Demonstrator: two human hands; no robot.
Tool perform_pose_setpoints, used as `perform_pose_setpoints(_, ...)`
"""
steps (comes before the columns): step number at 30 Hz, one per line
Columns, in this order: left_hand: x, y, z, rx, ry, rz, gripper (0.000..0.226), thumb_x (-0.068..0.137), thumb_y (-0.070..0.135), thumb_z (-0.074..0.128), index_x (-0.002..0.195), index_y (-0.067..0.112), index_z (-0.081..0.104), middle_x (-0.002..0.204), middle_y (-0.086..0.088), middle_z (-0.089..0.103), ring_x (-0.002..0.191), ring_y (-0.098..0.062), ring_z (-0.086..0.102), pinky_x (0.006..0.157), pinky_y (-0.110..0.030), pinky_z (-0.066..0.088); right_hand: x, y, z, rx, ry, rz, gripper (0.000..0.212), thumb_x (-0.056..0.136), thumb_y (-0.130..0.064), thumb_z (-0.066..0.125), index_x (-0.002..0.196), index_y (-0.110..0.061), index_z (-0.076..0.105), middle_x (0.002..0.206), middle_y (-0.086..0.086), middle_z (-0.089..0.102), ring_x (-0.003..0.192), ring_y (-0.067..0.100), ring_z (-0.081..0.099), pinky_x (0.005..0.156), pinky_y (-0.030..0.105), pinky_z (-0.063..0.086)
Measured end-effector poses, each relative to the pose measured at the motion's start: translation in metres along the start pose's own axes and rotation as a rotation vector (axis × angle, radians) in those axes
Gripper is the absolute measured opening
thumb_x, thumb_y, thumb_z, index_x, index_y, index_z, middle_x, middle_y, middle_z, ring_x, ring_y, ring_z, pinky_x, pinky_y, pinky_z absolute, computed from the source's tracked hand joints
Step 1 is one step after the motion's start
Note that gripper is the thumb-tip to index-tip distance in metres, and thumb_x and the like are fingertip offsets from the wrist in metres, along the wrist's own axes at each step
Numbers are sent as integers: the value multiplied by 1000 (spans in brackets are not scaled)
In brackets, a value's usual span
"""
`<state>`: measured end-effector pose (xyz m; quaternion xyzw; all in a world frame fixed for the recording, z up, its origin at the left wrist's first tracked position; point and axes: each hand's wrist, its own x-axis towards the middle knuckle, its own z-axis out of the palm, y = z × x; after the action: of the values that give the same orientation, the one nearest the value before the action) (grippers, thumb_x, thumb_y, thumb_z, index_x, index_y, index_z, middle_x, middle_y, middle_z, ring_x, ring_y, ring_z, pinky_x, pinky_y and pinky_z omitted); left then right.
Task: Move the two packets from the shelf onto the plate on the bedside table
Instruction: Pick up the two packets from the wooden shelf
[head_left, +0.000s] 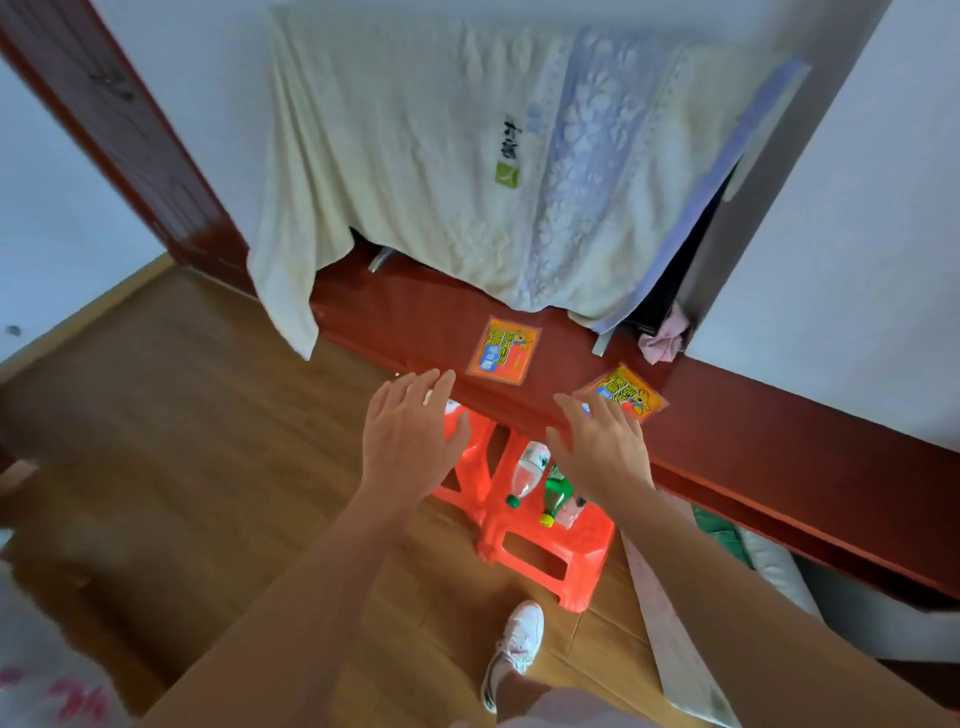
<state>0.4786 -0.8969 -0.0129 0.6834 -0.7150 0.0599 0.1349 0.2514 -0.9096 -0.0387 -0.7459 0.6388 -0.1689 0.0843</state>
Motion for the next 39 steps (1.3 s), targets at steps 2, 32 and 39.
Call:
perform_pose_setpoints(2,31,0,8,-1,-29,42,51,89,43,47,132,18,56,131,-3,64,122,-24,56,104,-45,42,22,6,3,9,1,51,40,87,-30,62,125,-16,63,124,11,65,116,35,59,99,50,43)
perform_pose_setpoints(32,246,-16,180,-460,-666,-424,77,78,55,67,132,4,49,131,-23,52,119,-41,53,97,-50,45,114,78,56,-99,-109,916,60,87,-49,57,136,-15,45,130,9,59,116,29,56,89,45,52)
perform_pose_setpoints(39,242,-20,203,-411,-739,-461,84,72,58,74,127,0,49,127,-24,51,114,-41,55,93,-51,49,126,80,89,54,-104,1221,82,78,-67,63,132,-9,43,124,13,53,116,33,53,85,47,53)
